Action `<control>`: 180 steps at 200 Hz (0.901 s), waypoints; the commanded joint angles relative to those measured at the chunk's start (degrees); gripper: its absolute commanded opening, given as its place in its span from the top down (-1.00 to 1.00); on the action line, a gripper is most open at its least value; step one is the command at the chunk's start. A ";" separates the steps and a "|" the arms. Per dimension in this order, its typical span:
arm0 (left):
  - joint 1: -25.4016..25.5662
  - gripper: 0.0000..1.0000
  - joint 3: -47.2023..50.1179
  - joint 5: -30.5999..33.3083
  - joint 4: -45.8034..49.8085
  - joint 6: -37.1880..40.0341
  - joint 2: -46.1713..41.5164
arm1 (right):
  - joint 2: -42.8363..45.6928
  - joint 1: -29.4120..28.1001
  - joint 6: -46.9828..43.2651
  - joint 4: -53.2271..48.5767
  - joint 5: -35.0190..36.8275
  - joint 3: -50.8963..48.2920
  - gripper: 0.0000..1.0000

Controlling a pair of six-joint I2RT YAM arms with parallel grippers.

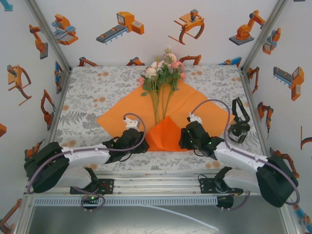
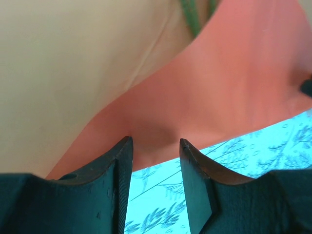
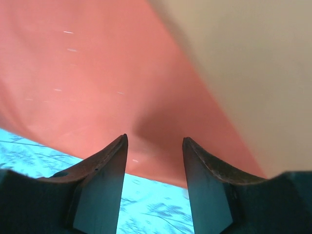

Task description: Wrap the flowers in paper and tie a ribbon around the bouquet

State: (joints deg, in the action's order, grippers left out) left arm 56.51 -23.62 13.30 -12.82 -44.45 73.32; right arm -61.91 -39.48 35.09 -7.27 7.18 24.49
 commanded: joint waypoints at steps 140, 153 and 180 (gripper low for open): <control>-16.62 -0.19 -5.13 0.97 17.07 2.18 -17.26 | -16.22 -7.10 -9.08 1.84 -5.02 23.17 -0.09; -22.82 -0.26 -5.71 1.02 19.36 3.06 -18.21 | -19.94 -7.10 -9.87 3.63 -4.78 24.48 -0.10; -38.19 -0.51 -5.49 -1.85 21.04 2.46 -18.01 | -26.14 -7.10 -11.07 5.08 -3.94 26.75 -0.11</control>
State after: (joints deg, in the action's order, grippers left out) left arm 28.64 -27.73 14.74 4.40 -43.00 55.77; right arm -84.53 -46.33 26.24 -6.00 2.83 48.36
